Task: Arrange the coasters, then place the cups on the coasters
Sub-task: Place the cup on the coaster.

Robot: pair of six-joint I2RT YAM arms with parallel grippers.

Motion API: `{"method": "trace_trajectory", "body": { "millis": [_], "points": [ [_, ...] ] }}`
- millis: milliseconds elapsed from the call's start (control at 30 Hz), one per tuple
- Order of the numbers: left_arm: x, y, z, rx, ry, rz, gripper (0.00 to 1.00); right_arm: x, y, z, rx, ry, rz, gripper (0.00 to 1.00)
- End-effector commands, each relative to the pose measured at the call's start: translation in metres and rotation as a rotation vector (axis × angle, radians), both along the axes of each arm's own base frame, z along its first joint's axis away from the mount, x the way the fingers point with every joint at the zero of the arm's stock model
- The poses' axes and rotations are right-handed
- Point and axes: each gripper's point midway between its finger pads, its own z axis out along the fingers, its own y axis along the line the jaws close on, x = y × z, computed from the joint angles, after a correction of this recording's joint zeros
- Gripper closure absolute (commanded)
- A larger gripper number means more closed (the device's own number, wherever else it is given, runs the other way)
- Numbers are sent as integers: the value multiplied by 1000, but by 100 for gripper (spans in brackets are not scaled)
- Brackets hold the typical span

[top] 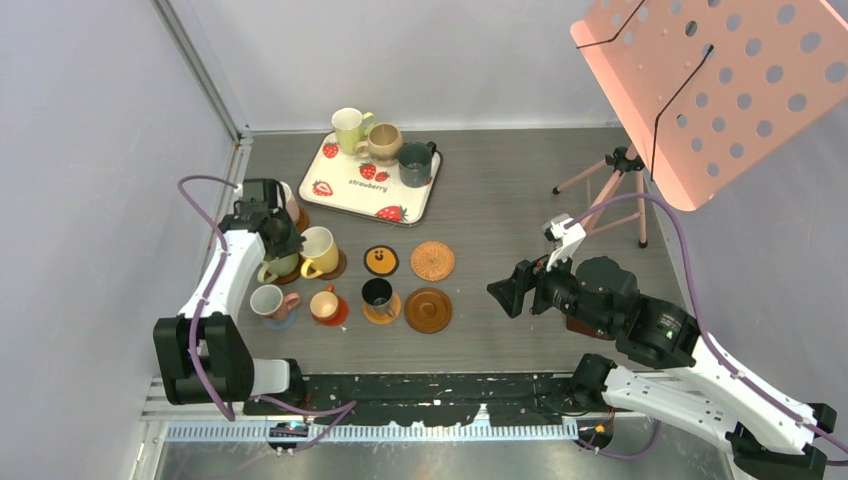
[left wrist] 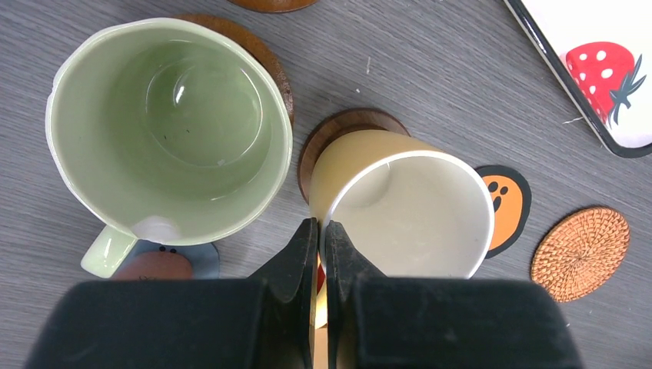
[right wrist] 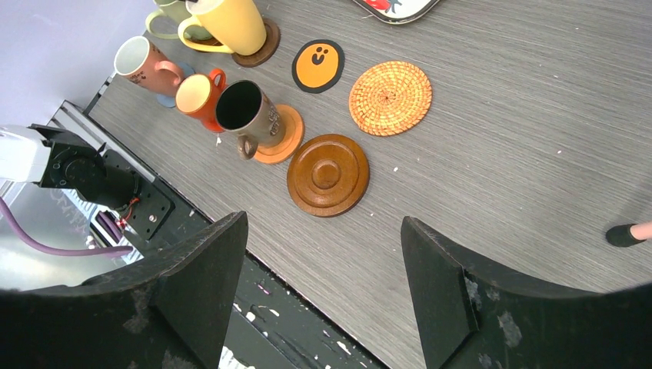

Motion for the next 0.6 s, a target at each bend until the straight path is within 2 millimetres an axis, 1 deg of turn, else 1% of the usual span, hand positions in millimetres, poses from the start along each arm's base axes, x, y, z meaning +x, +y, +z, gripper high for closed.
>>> {"method": "trace_trajectory", "body": {
  "millis": [0,133,267,400,467,567],
  "points": [
    [20,0,18,-4,-110,-6,100,1,5,11,43,-18,4,20],
    [19,1,17,2,-103,-5,99,2,6,12,45,-20,4,20],
    [17,0,21,0,-114,-12,90,2,6,12,45,-19,5,20],
    [12,1,30,4,-125,-10,73,3,9,12,46,-18,9,20],
    [9,0,37,3,-139,-11,62,3,11,11,46,-13,14,20],
    [5,-1,54,4,-181,-18,52,4,15,13,56,-9,17,20]
  ]
}}
